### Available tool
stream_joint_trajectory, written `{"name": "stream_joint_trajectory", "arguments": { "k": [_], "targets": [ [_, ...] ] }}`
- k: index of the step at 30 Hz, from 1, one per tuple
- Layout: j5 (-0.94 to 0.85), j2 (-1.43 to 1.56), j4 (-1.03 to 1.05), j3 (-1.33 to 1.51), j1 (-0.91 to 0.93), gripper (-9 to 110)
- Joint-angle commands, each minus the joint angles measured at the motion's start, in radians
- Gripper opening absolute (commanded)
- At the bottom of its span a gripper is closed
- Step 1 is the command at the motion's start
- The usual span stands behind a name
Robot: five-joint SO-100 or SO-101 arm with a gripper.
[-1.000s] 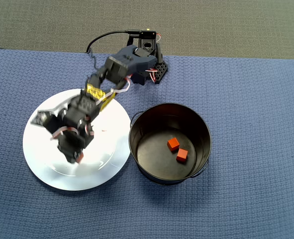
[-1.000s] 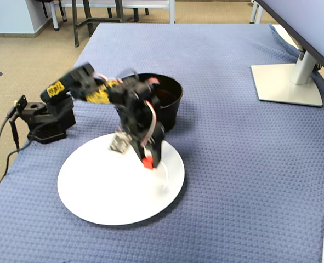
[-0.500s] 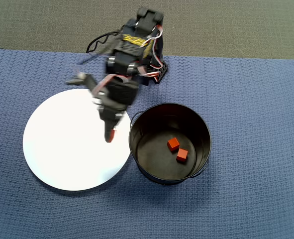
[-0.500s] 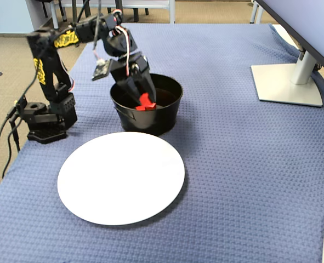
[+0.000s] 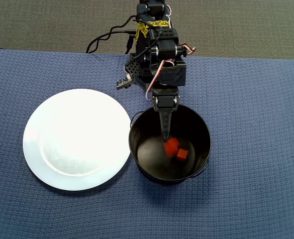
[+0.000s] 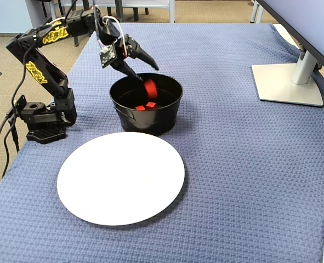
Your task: Pick up the red cubes from the white plate and place them in the black recipient
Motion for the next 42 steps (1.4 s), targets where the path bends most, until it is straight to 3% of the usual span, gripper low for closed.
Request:
{"name": "stream_joint_trajectory", "arguments": {
  "k": [1,5,9,14,23,42],
  "targets": [
    [-0.048,0.063,0.005,-0.003,0.084,28],
    [-0.175,0.156,0.133,0.052,0.135,25],
    [-0.187,0.285,0.23,0.147,0.218,17],
    [-0.21,0.43,0.186,0.367,0.307,12],
    [-0.232,0.718,0.179,0.647,0.262,12],
    [-0.239,0.819,0.143,0.894,0.296,9]
  ]
}}
